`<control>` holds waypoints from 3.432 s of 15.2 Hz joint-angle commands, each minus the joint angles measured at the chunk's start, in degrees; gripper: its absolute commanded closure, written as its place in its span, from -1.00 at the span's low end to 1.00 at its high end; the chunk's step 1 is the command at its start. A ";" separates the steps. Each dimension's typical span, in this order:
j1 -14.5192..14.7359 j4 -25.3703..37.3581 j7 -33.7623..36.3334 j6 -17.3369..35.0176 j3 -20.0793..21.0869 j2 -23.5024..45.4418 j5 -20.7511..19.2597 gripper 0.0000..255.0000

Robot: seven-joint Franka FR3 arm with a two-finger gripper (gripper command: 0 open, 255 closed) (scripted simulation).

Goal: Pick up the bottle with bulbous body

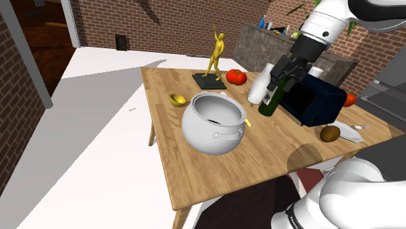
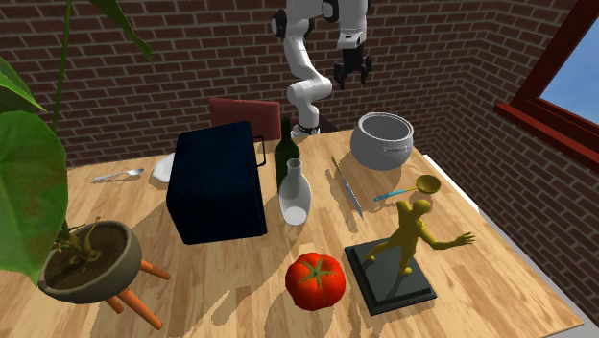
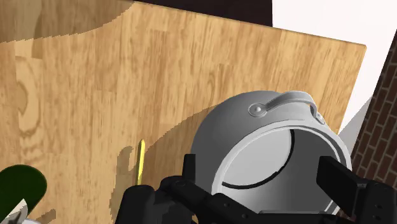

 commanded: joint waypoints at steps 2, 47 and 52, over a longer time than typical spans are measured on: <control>-0.27 0.33 -1.36 0.63 -1.04 1.01 -0.86 -1.00; -11.41 51.24 -48.29 12.40 -28.60 64.91 7.92 1.00; -11.45 51.33 -48.31 12.36 -28.60 64.96 7.94 1.00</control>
